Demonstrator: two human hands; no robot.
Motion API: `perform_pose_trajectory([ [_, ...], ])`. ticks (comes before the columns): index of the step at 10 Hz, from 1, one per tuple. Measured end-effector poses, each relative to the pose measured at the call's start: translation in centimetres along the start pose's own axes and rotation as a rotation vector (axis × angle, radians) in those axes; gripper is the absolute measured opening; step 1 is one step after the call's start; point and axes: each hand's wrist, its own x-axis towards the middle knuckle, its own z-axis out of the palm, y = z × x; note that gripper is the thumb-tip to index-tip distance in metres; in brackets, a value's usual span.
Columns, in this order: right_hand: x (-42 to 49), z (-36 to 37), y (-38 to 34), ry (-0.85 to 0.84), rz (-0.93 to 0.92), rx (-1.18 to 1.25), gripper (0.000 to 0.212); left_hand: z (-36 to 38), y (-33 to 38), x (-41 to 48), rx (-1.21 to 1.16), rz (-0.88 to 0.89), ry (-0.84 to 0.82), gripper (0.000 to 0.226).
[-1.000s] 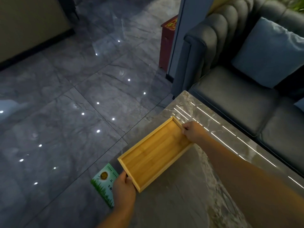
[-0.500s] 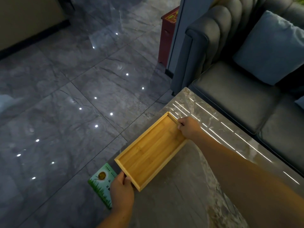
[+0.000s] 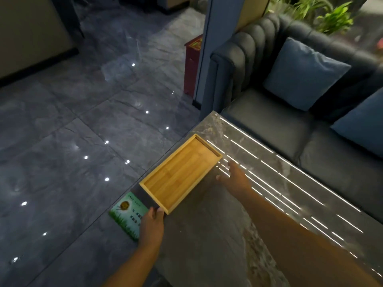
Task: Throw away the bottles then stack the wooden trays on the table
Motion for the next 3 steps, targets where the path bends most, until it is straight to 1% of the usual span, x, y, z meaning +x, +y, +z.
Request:
perform_pose_trajectory([
  [1,-4.0,-0.9,1.4,-0.029,-0.007,0.005,0.067,0.4,-0.6,-1.5,-0.002,0.006,-0.054,0.029],
  [2,-8.8,-1.4,4.4,-0.04,-0.025,0.024,0.066,2.4,-1.4,-4.9,0.061,0.01,-0.169,0.043],
  [3,-14.9,-2.9,8.3,-0.068,-0.075,-0.052,0.067,5.8,-2.2,-10.4,0.06,0.125,-0.271,0.058],
])
